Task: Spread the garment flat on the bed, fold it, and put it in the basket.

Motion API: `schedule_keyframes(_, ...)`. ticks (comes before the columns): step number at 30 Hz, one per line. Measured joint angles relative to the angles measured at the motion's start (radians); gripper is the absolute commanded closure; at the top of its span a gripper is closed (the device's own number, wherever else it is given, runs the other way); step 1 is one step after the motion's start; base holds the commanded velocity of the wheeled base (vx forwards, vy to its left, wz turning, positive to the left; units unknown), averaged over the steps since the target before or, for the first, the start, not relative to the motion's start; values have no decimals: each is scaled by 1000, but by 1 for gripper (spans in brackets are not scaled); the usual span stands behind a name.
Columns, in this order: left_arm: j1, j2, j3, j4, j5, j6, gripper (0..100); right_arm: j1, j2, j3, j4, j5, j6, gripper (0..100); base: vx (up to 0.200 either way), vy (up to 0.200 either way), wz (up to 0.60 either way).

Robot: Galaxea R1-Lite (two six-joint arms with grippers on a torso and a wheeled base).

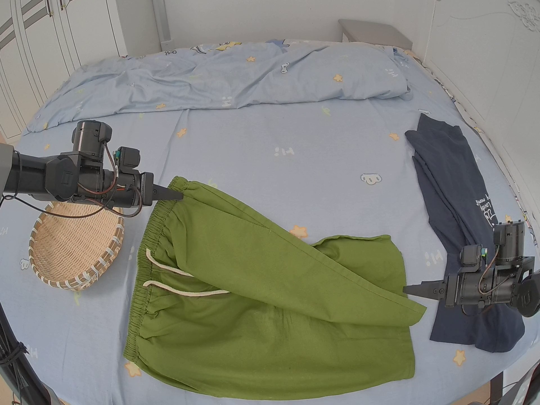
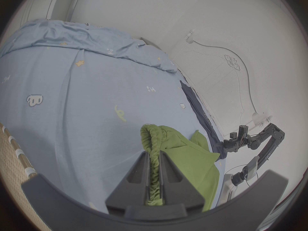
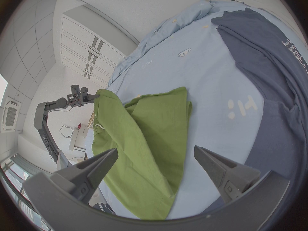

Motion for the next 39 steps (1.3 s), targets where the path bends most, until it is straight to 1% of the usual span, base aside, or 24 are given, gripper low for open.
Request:
schedule_keyframes(8,6,5,-6,-1,0,-2,100,49,58,88,-151,0,-10,0,0,0,0)
schedule_keyframes(12,8,14,-12,-1,0,-2,100,67,93,105,-172,0,-10,0,0,0,0)
schedule_keyframes(13,9,17,-15,-1,0,-2,100,71,99,107,-173,0,-10,100,0,0,0)
schedule_keyframes(20,10,25,-18,-1,0,-2,100,71,118,110,-187,0,-10,100,0,0,0)
schedule_keyframes(29,11,27,-19,0,0,-2,100,36,114,103,-204,3,-10,100,0,0,0)
schedule_keyframes(35,12,26,-14,-1,0,0,100,24,79,89,-204,3,-6,100,0,0,0)
schedule_keyframes(39,16,21,-10,-7,0,0,100,22,40,42,-185,5,0,100,0,0,0)
